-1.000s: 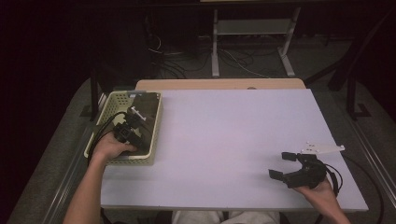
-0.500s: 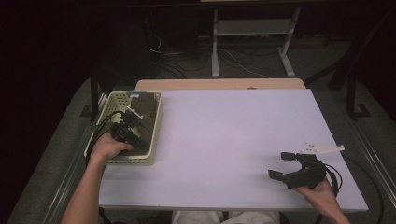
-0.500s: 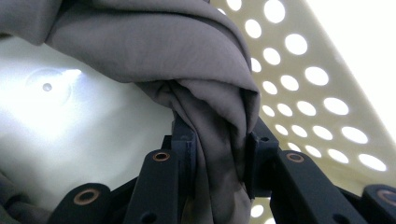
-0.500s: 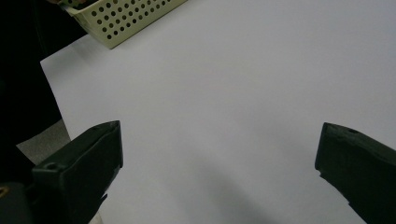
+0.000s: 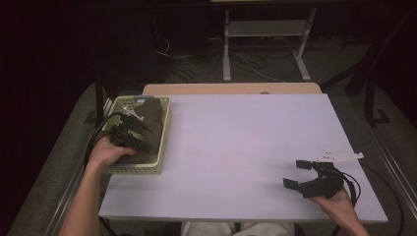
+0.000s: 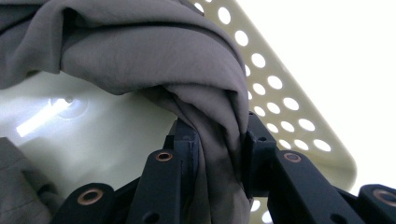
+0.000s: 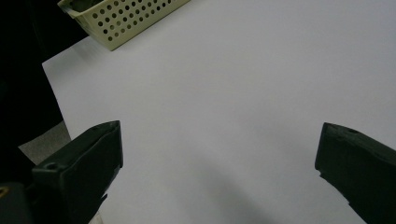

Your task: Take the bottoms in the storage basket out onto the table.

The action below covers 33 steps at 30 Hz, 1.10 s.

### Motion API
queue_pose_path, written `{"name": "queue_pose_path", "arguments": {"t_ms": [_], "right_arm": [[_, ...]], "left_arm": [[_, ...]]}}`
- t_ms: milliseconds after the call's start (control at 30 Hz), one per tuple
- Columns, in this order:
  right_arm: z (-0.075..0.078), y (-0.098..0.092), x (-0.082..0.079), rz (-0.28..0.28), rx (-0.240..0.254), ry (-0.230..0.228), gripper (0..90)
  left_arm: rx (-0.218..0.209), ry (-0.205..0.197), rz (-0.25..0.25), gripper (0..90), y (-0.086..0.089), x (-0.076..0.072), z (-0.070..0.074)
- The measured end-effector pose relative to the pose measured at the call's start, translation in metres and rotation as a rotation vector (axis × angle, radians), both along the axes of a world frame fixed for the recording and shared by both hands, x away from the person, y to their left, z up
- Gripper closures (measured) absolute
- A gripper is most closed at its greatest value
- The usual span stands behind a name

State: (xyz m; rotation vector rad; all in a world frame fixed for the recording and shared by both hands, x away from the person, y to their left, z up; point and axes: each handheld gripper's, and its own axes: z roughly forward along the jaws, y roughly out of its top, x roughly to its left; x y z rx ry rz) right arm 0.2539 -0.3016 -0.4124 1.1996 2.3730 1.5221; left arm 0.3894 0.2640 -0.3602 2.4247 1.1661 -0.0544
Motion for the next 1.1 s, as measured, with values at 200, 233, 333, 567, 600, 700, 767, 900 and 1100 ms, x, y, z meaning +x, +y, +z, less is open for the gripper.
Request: {"name": "queue_pose_path", "arguments": {"t_ms": [200,233,333,567,600,700,767,900,1100], "right_arm": [[0.0,0.0,0.0,0.001,-0.002,0.001,0.7],[0.0,0.001,0.0,0.001,-0.001,0.0,0.7],[0.0,0.0,0.0,-0.005,0.003,0.0,0.7],[0.0,0.0,0.0,-0.003,0.001,-0.005,0.7],[0.0,0.0,0.0,-0.003,0.002,-0.005,0.7],[0.001,-0.001,0.0,-0.01,0.002,-0.009,0.7],[0.002,-0.001,0.0,-0.015,0.003,-0.012,0.7],[0.002,-0.002,0.0,-0.023,0.009,-0.011,0.7],[0.002,-0.002,0.0,-0.02,0.008,-0.015,0.7]], "left_arm": [[-0.026,-0.023,-0.01,71.0,0.005,-0.001,0.011],[-0.03,-0.029,-0.013,71.1,0.006,-0.002,0.013],[-0.038,-0.053,-0.013,71.5,0.008,-0.004,0.019],[-0.057,-0.096,-0.004,72.6,0.013,-0.007,0.035],[-0.056,-0.102,-0.007,72.7,0.013,-0.008,0.038],[-0.048,-0.12,-0.006,72.6,0.013,-0.008,0.047],[-0.046,-0.136,-0.011,72.6,0.013,-0.008,0.052],[-0.047,-0.159,-0.018,72.7,0.014,-0.008,0.063],[-0.063,-0.201,-0.013,72.7,0.014,-0.006,0.082]]}}
